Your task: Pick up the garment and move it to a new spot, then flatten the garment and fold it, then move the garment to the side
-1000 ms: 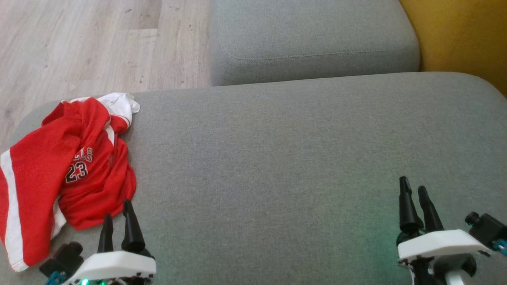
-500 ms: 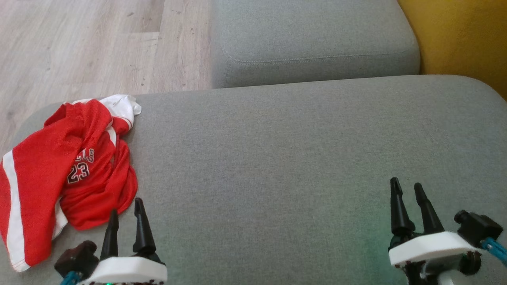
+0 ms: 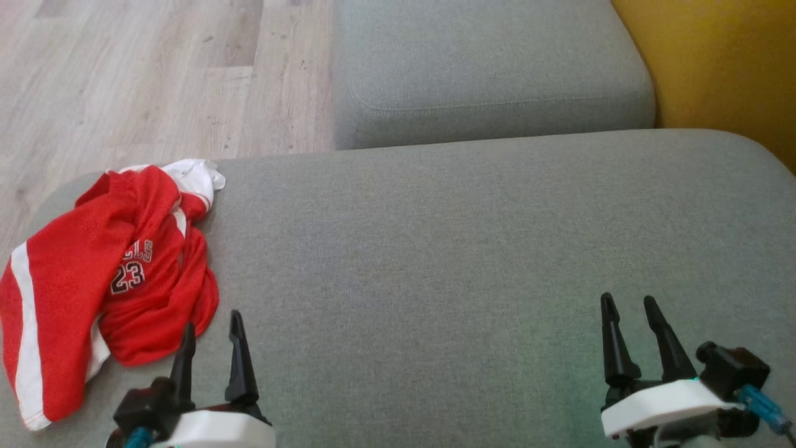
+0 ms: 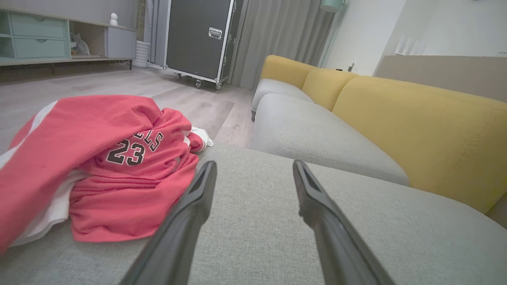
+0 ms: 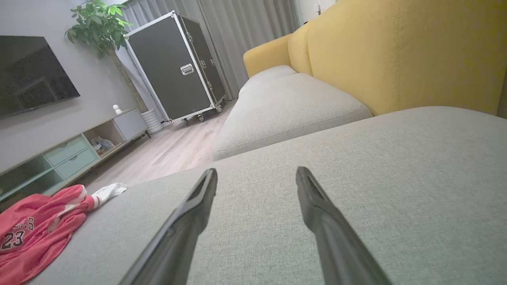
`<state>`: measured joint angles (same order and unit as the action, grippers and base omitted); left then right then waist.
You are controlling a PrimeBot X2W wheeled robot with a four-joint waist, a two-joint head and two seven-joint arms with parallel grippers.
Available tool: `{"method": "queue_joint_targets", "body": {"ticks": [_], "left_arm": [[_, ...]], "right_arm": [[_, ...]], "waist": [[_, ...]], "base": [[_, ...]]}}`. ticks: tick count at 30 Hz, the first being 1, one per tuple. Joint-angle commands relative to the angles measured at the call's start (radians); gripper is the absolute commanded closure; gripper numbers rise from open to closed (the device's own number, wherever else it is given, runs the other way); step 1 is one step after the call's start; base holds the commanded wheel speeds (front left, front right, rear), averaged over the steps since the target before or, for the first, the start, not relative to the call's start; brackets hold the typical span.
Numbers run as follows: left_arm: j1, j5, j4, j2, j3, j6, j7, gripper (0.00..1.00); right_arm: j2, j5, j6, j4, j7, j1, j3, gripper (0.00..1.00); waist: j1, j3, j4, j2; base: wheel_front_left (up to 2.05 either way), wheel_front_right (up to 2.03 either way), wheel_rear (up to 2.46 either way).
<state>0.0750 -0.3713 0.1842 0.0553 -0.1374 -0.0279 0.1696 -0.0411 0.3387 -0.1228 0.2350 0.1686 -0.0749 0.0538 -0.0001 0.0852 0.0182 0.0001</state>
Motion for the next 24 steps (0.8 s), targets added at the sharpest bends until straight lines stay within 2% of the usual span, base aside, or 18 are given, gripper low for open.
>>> {"method": "queue_joint_targets", "body": {"ticks": [1, 24], "left_arm": [[-0.023, 0.04, -0.039, 0.012, 0.012, -0.008, 0.017, 0.0], [-0.003, 0.314, -0.015, 0.03, -0.019, -0.058, 0.083, 0.0]], "right_arm": [[-0.008, -0.04, -0.006, -0.039, 0.019, 0.029, 0.025, 0.0], [-0.009, -0.338, -0.008, -0.008, 0.084, 0.019, 0.039, 0.0]], "waist": [[0.0001, 0.003, 0.002, -0.0001], [0.0001, 0.015, -0.011, -0.0001]], "base": [[0.0, 0.0, 0.0], [0.0, 0.0, 0.0]]}}
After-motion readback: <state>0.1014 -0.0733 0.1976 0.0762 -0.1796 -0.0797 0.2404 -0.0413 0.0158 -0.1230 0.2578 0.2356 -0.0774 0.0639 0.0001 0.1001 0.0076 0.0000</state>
